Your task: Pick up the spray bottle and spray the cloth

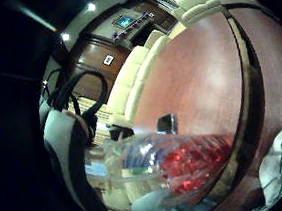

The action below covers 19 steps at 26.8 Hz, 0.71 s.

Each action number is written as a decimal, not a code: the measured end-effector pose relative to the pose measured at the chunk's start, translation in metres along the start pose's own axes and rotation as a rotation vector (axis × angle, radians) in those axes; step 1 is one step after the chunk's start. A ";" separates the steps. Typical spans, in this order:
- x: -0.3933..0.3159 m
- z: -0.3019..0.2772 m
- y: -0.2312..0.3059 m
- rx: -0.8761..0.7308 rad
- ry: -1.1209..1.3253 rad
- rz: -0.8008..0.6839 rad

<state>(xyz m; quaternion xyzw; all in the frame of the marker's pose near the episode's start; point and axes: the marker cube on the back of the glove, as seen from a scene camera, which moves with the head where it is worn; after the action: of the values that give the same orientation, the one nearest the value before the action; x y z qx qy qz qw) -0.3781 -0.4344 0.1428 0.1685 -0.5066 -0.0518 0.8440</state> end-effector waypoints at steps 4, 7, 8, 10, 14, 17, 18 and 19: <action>0.005 -0.009 0.014 -0.122 0.175 0.038; 0.008 -0.026 0.025 -0.194 0.309 0.042; 0.010 -0.034 0.029 -0.218 0.351 0.043; 0.013 -0.051 0.037 -0.266 0.432 0.035; 0.014 -0.084 0.052 -0.339 0.577 0.002; 0.011 -0.113 0.060 -0.371 0.696 -0.035; 0.010 -0.123 0.062 -0.380 0.734 -0.051; 0.008 -0.133 0.066 -0.389 0.769 -0.068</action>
<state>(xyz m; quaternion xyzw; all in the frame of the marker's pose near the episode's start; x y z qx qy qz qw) -0.2635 -0.3442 0.1148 0.0300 -0.1300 -0.1076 0.9852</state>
